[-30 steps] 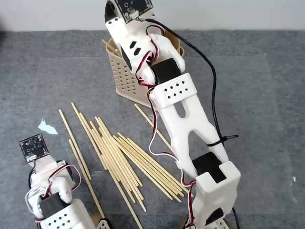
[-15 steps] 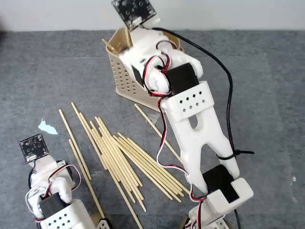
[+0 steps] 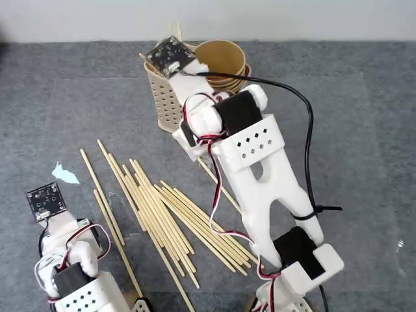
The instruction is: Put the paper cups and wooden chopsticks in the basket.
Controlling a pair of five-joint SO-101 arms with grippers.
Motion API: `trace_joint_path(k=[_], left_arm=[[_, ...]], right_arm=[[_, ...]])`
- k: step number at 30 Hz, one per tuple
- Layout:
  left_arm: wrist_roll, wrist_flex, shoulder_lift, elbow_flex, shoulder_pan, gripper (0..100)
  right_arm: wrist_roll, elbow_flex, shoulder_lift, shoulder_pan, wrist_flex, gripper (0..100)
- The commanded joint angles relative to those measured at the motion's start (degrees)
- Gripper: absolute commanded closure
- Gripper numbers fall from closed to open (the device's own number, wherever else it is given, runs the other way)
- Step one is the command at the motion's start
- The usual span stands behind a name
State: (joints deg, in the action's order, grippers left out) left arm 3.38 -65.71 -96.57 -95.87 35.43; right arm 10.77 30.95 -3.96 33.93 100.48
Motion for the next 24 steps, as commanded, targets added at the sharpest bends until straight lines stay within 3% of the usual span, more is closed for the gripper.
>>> trace_joint_path(k=[1,6,19,24], left_arm=[[-0.4,0.3,-0.2,0.8,0.4,92],[-0.4,0.3,-0.2,0.8,0.4,92],[-0.4,0.3,-0.2,0.8,0.4,92],[-0.4,0.3,-0.2,0.8,0.4,92]], right_arm=[[0.5,-7.6,5.9,1.1,2.3,89.8],[0.2,-20.8,8.4,1.6,-1.5,89.4],[0.1,-51.0,8.2,5.7,-32.7,89.2],[-2.9,-55.1,8.0,6.6,-39.3,79.6]])
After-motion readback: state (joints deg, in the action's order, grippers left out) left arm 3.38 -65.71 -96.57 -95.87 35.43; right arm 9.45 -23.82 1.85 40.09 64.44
